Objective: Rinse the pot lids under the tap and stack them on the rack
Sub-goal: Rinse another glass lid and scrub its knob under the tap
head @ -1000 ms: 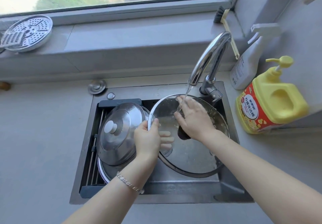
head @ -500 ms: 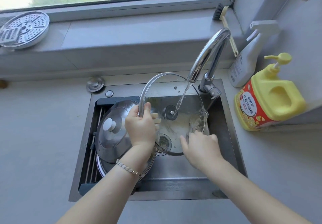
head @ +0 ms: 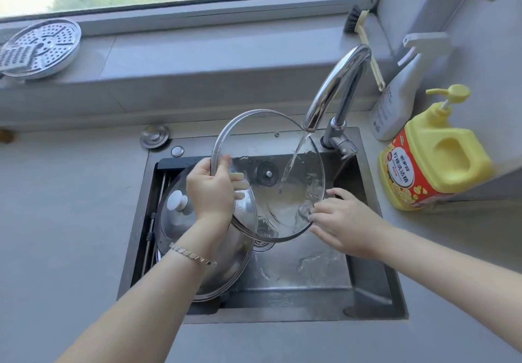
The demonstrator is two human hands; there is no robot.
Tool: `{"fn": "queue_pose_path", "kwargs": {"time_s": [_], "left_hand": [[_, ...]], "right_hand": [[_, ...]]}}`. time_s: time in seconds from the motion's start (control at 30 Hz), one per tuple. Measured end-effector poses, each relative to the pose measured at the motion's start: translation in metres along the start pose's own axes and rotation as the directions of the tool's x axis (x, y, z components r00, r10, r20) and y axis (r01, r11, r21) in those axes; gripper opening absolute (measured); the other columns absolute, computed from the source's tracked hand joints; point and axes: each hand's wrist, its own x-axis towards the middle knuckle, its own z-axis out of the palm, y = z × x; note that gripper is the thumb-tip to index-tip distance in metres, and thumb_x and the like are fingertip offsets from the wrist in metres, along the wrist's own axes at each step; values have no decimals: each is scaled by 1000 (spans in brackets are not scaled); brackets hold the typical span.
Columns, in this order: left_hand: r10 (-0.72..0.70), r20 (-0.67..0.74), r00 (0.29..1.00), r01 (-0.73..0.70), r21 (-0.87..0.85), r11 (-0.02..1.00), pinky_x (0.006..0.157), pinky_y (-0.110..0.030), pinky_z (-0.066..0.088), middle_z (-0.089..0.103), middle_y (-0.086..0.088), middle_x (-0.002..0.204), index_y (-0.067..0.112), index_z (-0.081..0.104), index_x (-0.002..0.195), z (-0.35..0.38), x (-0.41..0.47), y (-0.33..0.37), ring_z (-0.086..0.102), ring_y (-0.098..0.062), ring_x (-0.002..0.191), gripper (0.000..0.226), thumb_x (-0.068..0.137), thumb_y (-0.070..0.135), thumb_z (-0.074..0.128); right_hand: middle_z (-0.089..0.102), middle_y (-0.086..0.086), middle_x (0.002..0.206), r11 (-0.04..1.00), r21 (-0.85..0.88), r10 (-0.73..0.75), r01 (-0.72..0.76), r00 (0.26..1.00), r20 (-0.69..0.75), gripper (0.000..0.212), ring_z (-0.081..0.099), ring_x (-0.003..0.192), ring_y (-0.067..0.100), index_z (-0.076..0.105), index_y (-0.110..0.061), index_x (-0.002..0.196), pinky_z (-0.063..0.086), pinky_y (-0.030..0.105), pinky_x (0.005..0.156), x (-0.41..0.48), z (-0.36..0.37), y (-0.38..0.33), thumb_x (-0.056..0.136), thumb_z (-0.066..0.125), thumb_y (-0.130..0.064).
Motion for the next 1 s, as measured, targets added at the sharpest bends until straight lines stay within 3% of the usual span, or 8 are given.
{"fn": "queue_pose_path", "kwargs": {"time_s": [0.13,0.23,0.33,0.43,0.57,0.67,0.8,1.0], "left_hand": [[-29,61,998,34,-80,996,35,-23,46,65,-14,57,9,54,76,7,-4,3,63,-18,39,18,93,17,55],[-66,114,991,83,-152,985,35,-23,44,64,-6,47,7,53,76,15,-10,1,63,-19,39,19,93,16,55],[-45,157,987,66,-133,989,37,-25,46,65,-5,49,9,53,74,19,-13,-2,64,-20,41,21,92,18,56],[-52,109,993,69,-152,986,37,-26,47,65,-7,50,7,52,75,15,-9,-3,64,-20,41,21,92,17,56],[-136,42,990,142,-214,966,35,-23,45,64,-17,60,8,52,75,16,-7,-7,63,-21,39,23,93,22,55],[-185,85,979,200,-234,951,34,-23,45,64,-18,61,8,52,76,23,-9,-13,63,-23,40,25,93,26,56],[-286,175,942,321,-216,922,43,-31,51,67,-14,53,8,52,80,21,-10,-21,65,-27,43,30,90,37,56],[-365,286,886,405,-94,909,38,-28,52,68,-15,55,6,50,84,7,0,-28,67,-26,46,41,91,46,49]], "right_hand": [[62,-4,74,929,362,-84,82,996,-11,31,51,71,10,69,-15,79,38,23,75,3,-17,-17,89,43,-28],[61,3,89,820,572,-32,-6,998,58,30,49,83,9,66,-8,98,33,14,73,11,-27,-44,88,42,-21],[59,3,108,829,556,-31,-57,988,148,35,51,100,13,60,-11,114,32,14,83,13,-31,-50,87,40,-13],[61,0,110,890,426,45,-162,961,271,31,53,104,15,63,-13,110,41,25,92,8,-38,-23,88,42,-8],[63,1,107,893,397,110,-213,958,265,32,54,104,17,66,-13,103,41,28,91,17,-42,-22,84,43,-2],[63,7,104,787,594,59,-168,978,199,33,54,98,18,64,-6,105,39,23,86,37,-44,-50,82,42,0],[59,-1,100,632,766,16,-121,990,143,40,47,87,-6,66,-3,112,30,0,83,45,-45,-57,82,40,-6],[56,-3,129,792,609,-226,41,946,231,35,48,117,7,56,-19,129,32,17,102,20,-55,-46,96,47,-25]]}}
